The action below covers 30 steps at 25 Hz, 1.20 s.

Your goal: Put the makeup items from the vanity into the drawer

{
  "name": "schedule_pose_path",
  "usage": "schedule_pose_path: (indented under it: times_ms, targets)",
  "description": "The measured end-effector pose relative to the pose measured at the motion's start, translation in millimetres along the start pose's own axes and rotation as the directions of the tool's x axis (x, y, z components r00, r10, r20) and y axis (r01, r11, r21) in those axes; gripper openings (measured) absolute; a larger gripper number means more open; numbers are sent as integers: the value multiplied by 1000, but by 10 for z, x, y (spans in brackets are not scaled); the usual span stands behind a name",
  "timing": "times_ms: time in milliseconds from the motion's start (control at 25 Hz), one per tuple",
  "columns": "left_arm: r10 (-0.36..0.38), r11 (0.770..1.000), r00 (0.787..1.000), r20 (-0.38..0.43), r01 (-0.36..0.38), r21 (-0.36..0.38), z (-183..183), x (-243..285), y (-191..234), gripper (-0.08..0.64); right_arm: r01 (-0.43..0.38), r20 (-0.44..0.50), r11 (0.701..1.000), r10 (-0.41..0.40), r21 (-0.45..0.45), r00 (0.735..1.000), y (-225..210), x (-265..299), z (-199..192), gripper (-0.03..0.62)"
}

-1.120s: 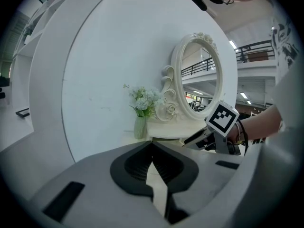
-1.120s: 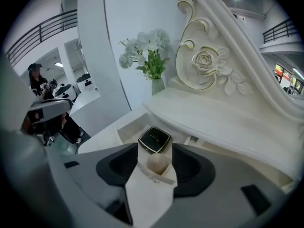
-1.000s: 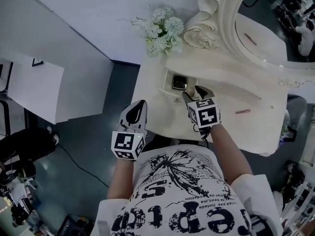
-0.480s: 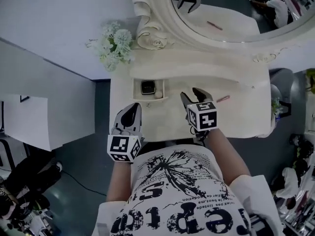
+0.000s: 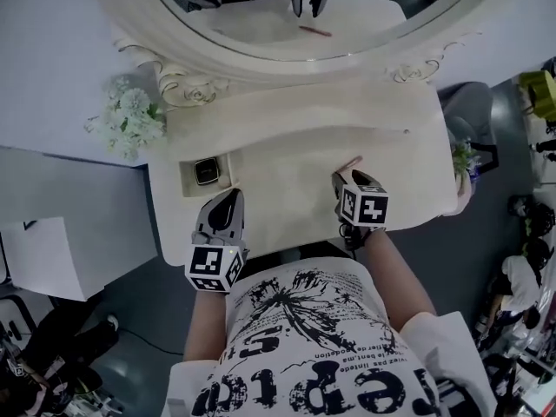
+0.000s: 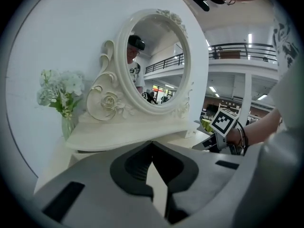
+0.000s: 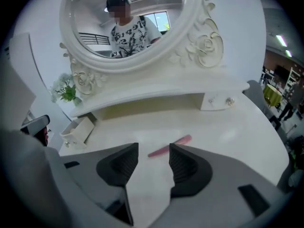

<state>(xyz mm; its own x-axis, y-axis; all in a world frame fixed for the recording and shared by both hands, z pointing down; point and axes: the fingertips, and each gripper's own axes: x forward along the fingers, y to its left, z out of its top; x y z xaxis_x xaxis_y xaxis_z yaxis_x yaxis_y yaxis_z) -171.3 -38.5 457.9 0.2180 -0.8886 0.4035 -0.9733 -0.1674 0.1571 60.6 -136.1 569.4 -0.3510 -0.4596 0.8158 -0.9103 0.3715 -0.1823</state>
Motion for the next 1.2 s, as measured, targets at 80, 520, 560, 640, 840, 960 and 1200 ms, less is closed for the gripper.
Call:
schedule_pose_path:
  times_ms: [80, 520, 560, 640, 840, 960, 1200]
  targets:
    - [0, 1000, 1000, -12, 0, 12, -9, 83, -55, 20, 13, -20, 999, -12, 34, 1000, -154, 70, -60, 214]
    - [-15, 1000, 995, -98, 16, 10, -145, 283, -113, 20, 124, -88, 968, -107, 217, 990, -415, 438, -115, 215]
    - [-17, 1000, 995, -99, 18, 10, -151, 298, -112, 20, 148, -94, 966, -131, 210, 987, -438, 445, -113, 212]
    - [-17, 1000, 995, -101, 18, 8, -167, 311, -96, 20, 204, -105, 963, -188, 176, 977, -493, 441, -123, 171]
    - [-13, 1000, 995, -103, 14, 3, -188, 309, -74, 20, 246, -118, 961, -232, 122, 965, -534, 423, -150, 60]
    - [-14, 1000, 995, -96, 14, 7, -167, 287, -79, 20, 245, -125, 964, -231, 108, 965, -523, 421, -154, 55]
    - [-2, 1000, 998, -67, 2, 3, -127, 180, -56, 20, 185, -104, 976, -174, 112, 979, -367, 291, -85, 55]
